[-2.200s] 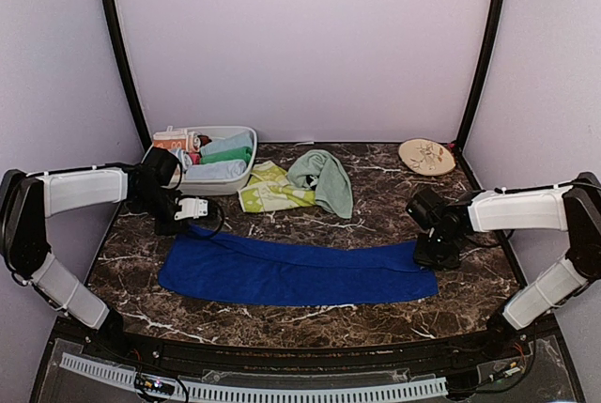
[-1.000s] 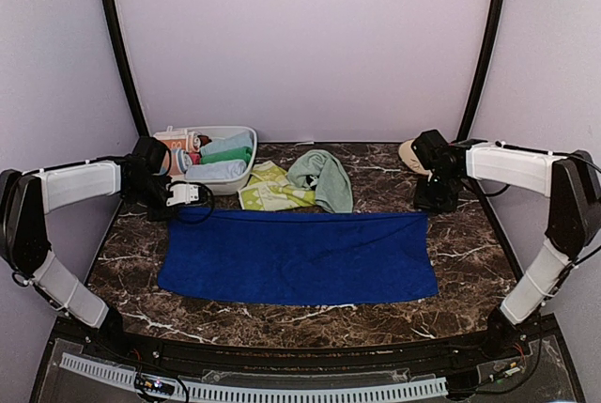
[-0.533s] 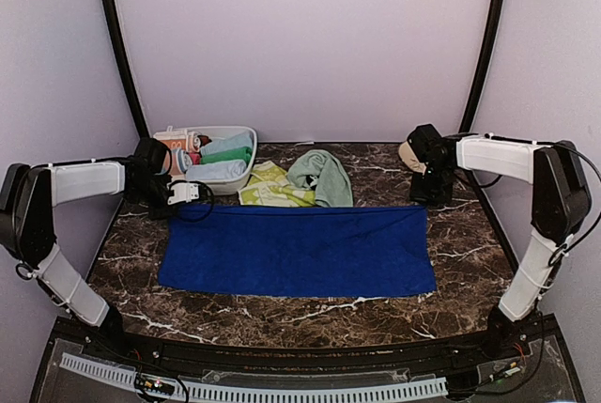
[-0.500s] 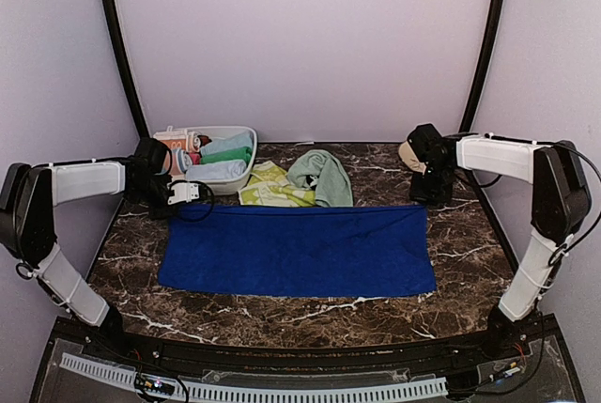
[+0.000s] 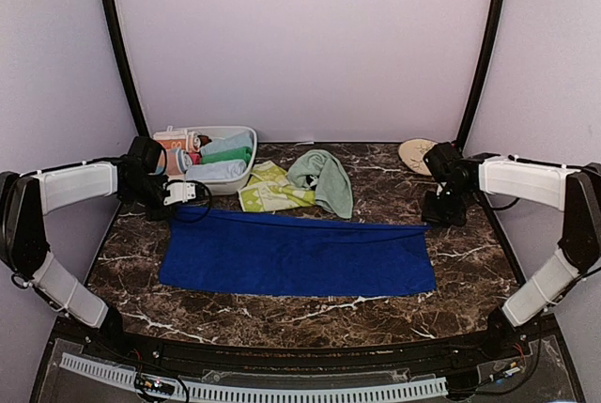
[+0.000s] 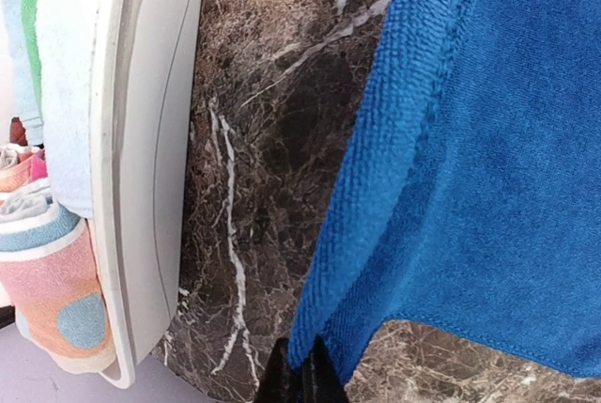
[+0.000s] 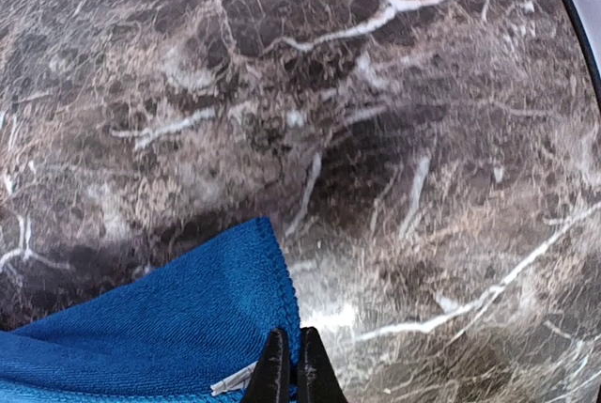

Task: Roll the towels
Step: Fold the towel at the center of the board.

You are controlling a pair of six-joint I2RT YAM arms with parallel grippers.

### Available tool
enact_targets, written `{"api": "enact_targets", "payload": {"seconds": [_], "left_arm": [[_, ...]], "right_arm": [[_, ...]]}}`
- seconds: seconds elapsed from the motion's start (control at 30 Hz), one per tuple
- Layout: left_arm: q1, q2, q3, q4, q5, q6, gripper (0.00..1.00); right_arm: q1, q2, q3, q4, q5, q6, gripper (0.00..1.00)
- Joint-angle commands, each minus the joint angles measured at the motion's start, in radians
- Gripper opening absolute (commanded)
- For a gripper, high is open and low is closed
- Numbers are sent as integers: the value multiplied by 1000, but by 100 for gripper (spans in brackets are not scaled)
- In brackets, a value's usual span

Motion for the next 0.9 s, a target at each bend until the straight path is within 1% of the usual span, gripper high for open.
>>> {"api": "enact_targets", "payload": {"seconds": [0.0,0.4,0.53,0.87], "left_arm": [[17,-55,-9,-135,22,-30,0],[15,-184,-113,-255,80,-46,0],[15,-214,-142,-261,80,-45,0],[17,-233,-194,-274,80,-56,0]], "right_arm": [[24,-90,-75,-22,3,57,0],[127,-219,-190,-54,-12,164,0],[142,-248,-233,-55,-16,184,0],[171,-295,-276,-73,-10,222,0]]}}
